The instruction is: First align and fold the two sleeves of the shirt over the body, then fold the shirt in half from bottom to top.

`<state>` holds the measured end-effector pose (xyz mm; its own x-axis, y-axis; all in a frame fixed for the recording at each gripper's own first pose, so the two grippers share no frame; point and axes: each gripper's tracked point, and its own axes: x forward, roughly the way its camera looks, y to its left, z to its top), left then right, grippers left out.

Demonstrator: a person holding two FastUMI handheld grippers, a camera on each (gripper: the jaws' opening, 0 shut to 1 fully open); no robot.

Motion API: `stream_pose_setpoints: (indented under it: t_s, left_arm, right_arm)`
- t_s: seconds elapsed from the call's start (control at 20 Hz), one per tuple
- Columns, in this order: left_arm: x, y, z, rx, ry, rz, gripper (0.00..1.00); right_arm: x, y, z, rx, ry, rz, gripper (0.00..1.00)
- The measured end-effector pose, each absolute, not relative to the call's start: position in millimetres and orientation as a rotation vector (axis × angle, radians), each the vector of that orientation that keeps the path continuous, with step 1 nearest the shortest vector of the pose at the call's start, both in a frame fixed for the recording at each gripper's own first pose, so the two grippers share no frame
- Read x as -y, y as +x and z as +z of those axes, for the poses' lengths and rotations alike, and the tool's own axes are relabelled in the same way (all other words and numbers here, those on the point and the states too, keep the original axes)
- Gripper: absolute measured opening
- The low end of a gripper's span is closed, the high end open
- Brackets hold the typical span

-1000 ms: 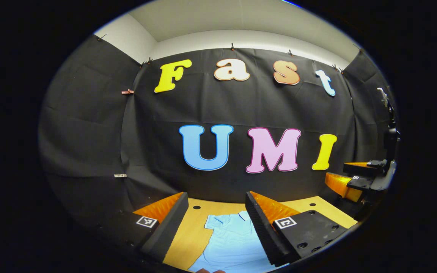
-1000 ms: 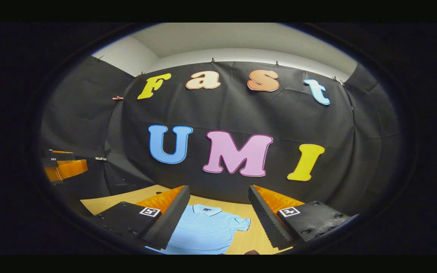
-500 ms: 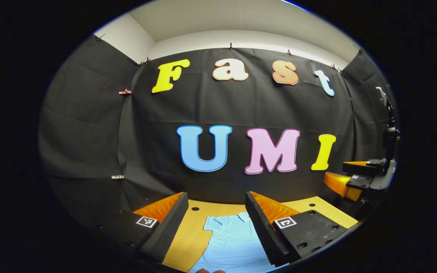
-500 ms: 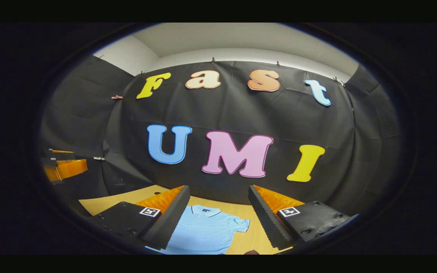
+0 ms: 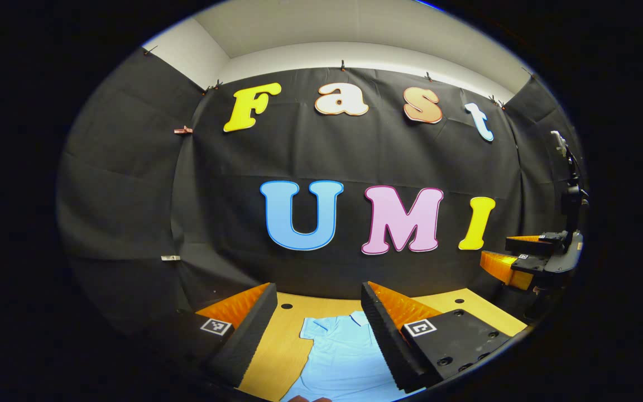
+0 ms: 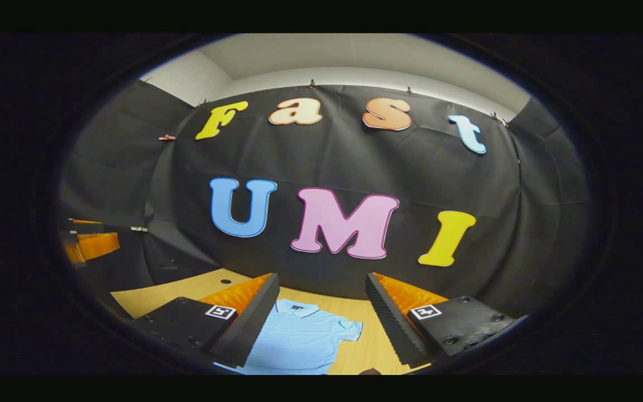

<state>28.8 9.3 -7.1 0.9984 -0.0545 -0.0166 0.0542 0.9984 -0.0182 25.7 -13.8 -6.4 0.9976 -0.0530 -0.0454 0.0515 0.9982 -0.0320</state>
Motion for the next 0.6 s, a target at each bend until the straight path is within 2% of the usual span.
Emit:
stream_pose_setpoints:
  t_s: [0.4,0.6]
  left_arm:
    - [2,59,-19,-0.032,-0.009,-0.196,0.96]
    - [7,77,-25,-0.042,-0.007,-0.214,0.96]
  right_arm:
    - [54,68,-39,-0.146,-0.046,-0.15,0.97]
    - [65,107,-71,-0.225,-0.008,-0.13,0.97]
